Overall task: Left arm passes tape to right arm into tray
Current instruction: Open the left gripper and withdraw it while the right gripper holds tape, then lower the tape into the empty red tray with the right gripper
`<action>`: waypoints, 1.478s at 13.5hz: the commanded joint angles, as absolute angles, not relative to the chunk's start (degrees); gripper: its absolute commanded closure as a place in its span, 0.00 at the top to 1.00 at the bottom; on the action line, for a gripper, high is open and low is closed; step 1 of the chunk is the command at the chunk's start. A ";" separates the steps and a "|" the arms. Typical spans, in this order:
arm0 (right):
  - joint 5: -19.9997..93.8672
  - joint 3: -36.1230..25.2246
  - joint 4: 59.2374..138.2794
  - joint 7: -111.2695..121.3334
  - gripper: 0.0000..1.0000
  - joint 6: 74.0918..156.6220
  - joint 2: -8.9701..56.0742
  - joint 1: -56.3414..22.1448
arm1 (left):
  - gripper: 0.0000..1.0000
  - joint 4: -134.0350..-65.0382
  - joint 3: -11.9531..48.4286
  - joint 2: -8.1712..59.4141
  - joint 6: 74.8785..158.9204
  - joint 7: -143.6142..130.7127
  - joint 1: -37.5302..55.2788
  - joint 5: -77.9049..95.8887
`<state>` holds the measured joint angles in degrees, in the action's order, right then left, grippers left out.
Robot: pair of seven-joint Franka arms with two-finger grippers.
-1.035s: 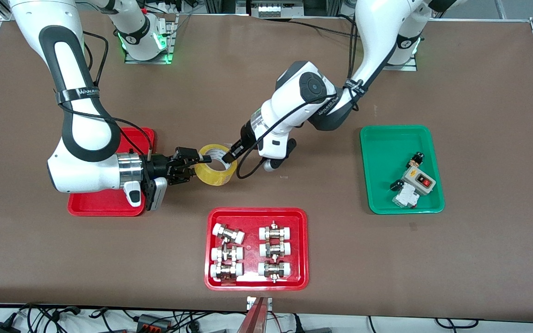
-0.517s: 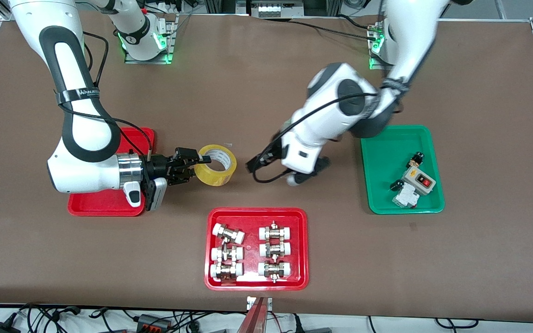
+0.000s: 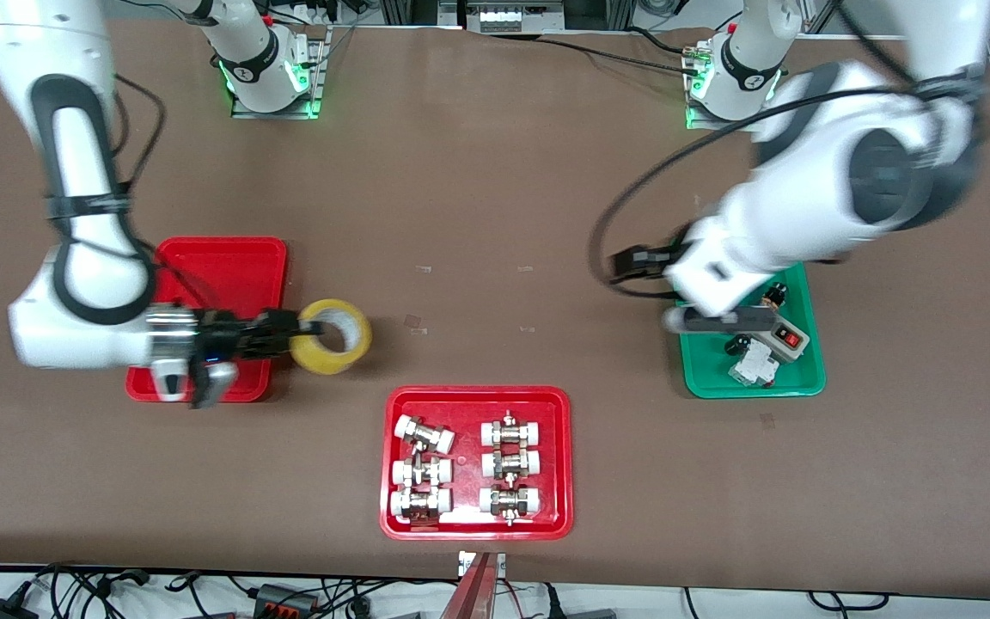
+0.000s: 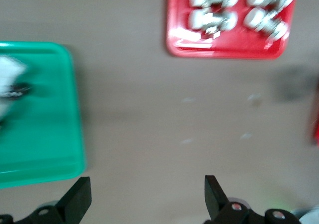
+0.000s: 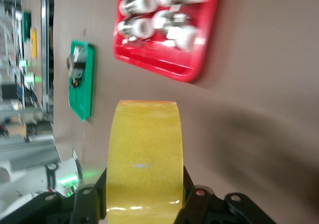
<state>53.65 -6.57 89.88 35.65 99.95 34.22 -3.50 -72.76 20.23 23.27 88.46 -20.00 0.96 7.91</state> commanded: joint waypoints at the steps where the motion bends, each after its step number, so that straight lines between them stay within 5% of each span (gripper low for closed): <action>1: 51.95 -5.54 90.79 32.08 0.17 95.29 34.27 4.72 | 1.00 -69.09 21.18 22.51 80.00 -8.39 -6.38 0.22; 3: 51.94 -5.54 92.27 31.99 0.17 93.88 35.59 9.29 | 1.00 -71.52 20.83 19.88 79.10 -1.26 -11.31 -3.51; 9: 48.00 -5.62 93.78 32.17 0.17 91.41 38.84 14.32 | 1.00 -98.25 21.44 3.00 94.73 -0.35 -16.08 -3.78; 14: 44.92 -5.54 93.96 33.57 0.19 90.09 39.73 16.35 | 1.00 -87.99 20.83 9.14 92.64 2.89 -16.08 -4.13; 20: 44.65 -5.54 93.52 36.65 0.21 91.58 41.92 16.87 | 1.00 -88.06 21.44 5.99 84.76 1.67 -16.17 -3.61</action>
